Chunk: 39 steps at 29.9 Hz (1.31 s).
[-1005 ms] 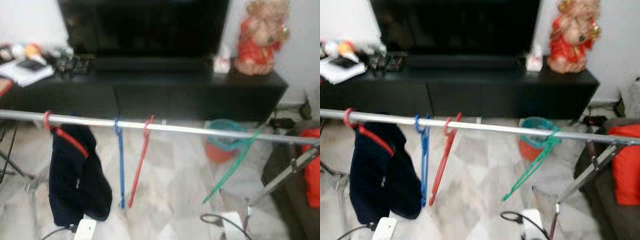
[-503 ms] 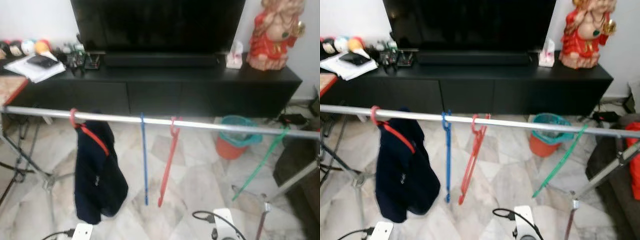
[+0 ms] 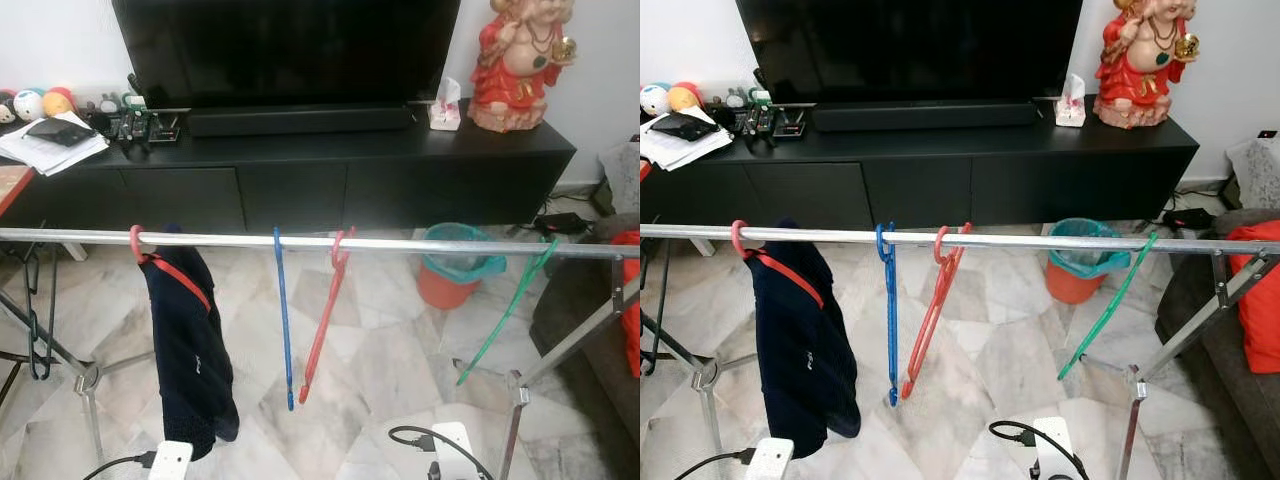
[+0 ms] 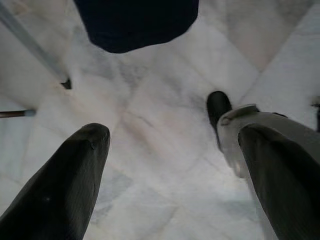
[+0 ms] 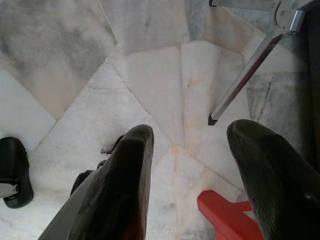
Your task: Hang hanger
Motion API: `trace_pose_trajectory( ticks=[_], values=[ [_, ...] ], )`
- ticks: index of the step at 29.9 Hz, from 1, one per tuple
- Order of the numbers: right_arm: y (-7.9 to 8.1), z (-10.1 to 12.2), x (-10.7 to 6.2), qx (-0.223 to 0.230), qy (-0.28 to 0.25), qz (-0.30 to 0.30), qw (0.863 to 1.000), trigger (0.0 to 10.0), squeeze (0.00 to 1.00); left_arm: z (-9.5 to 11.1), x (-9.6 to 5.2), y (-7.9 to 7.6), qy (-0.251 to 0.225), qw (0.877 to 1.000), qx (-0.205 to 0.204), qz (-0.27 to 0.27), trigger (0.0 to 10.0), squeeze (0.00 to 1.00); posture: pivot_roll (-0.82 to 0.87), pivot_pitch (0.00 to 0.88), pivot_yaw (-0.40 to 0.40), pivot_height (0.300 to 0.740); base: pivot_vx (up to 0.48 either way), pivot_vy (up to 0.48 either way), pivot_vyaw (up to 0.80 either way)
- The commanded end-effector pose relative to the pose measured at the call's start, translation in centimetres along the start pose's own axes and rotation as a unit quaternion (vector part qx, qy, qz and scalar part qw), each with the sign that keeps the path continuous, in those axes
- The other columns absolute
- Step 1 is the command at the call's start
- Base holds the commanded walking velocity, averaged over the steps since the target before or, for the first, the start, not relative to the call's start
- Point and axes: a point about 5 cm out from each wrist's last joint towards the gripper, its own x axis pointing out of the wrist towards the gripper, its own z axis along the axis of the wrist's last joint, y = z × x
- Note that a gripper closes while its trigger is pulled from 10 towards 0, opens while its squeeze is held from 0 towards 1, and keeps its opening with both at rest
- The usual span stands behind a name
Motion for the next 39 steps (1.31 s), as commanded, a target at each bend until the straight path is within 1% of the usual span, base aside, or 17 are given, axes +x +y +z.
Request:
trace_pose_trajectory(
  ticks=[1, 9, 10, 19, 39],
  values=[
    [-0.08, 0.03, 0.02, 0.003, 0.0, -0.002, 1.0, 10.0, 0.0, -0.34, -0.05, 0.33, 0.008, 1.0, 0.003, 0.007, 10.0, 0.0, 0.0, 0.0, 0.019, 0.74, 0.0, 0.0, 0.0],
    [-0.16, 0.02, 0.03, 0.004, 0.001, -0.004, 1.0, 10.0, 0.0, -0.41, -0.03, -0.09, 0.008, 1.0, 0.001, 0.005, 10.0, 0.0, 0.0, 0.0, 0.02, 0.74, 0.0, 0.0, 0.0],
    [-0.16, 0.01, 0.03, 0.004, 0.001, -0.004, 1.0, 10.0, 0.0, -0.43, -0.04, -0.15, 0.007, 1.0, -0.005, 0.005, 10.0, 0.0, 0.0, 0.0, 0.02, 0.74, 0.0, 0.0, 0.0],
    [-0.15, 0.13, 0.03, 0.006, -0.002, -0.005, 1.0, 10.0, 0.0, -0.46, -0.04, 0.05, 0.01, 1.0, 0.0, 0.006, 10.0, 0.0, 0.0, 0.0, 0.02, 0.74, 0.0, 0.0, 0.0],
    [-0.08, 0.24, 0.04, 0.006, -0.003, -0.004, 1.0, 10.0, 0.0, -0.47, -0.05, 0.11, 0.01, 1.0, -0.004, 0.007, 10.0, 0.0, 0.0, 0.0, 0.021, 0.74, 0.0, 0.0, 0.0]
  ],
)
